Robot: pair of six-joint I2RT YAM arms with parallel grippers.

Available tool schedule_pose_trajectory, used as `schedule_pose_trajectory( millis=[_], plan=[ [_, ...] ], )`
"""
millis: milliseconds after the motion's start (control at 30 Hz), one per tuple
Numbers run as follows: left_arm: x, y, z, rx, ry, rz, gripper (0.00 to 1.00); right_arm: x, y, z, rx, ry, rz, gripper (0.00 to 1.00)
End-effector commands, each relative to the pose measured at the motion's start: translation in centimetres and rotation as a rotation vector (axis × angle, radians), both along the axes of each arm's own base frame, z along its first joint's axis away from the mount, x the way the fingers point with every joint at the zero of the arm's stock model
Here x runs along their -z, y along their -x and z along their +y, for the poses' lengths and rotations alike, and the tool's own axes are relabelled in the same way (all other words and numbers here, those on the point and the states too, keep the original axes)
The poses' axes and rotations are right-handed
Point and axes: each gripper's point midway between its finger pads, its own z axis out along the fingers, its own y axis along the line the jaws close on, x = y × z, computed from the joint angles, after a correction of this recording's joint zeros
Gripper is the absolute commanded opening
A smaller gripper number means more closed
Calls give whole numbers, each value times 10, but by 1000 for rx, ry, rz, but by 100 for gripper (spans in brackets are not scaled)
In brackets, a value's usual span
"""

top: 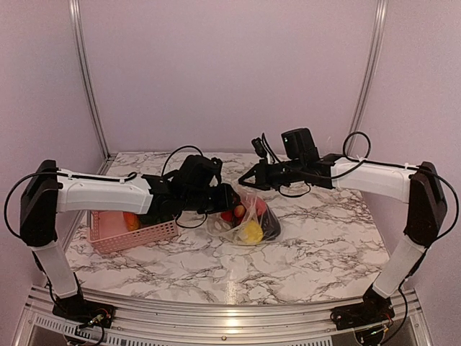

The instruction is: Open the zip-top bag and remove the fake food

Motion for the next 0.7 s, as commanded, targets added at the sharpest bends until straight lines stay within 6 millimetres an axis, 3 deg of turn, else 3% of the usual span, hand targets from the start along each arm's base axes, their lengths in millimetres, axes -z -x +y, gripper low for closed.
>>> schedule_pose_trajectory(
  millis=[0, 100, 367, 500, 600, 667],
  plan=[
    [38, -25, 16, -119, -103, 55, 38, -9, -6, 7, -1, -6, -25, 0],
    [55, -40, 21, -167, -151, 75, 39, -8, -7, 5, 8, 0, -22, 0],
    [87, -59, 22, -192, -193, 101, 56, -6, -7, 4, 9, 7, -18, 0],
    [86, -68, 11, -157, -135, 71, 64, -4, -7, 4, 5, 10, -11, 0],
    [85, -74, 1, -125, -98, 47, 62, -2, -6, 4, 3, 12, -8, 0],
    [84, -76, -5, -107, -79, 36, 54, -1, -7, 2, 6, 18, -6, 0]
  ],
)
